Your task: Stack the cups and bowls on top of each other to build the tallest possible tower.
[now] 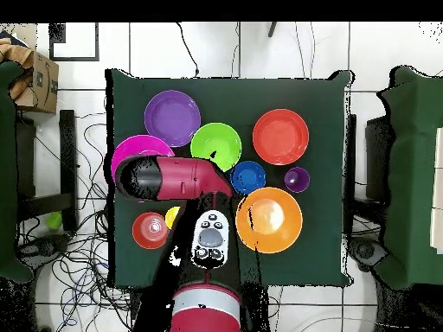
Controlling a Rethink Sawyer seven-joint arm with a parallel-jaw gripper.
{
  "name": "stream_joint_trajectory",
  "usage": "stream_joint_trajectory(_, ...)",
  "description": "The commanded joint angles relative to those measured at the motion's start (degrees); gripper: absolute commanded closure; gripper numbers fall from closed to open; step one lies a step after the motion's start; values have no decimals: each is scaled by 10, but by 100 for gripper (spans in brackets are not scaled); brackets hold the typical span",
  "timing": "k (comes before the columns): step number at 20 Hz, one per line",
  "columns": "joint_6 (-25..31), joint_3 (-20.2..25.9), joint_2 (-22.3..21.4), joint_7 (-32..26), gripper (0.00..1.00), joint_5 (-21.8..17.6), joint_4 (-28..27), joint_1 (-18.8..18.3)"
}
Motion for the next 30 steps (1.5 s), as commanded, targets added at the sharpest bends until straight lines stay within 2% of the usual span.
stream_joint_trajectory(1, -47, 18, 45, 137, 0, 33, -6, 34)
stream_joint_trajectory(7, -67, 3, 47, 129, 0, 24, 10, 35)
stream_joint_trajectory(11, -85, 8, 45, 99, 0, 4, 29, 9)
stream_joint_trajectory(20, -82, -4, 30, 68, 0, -16, 49, -9)
stream_joint_trajectory(25, -102, -2, 43, 75, 0, -16, 56, -9)
stream_joint_trajectory(30, -151, -5, 77, 113, 0, 1, 50, 13)
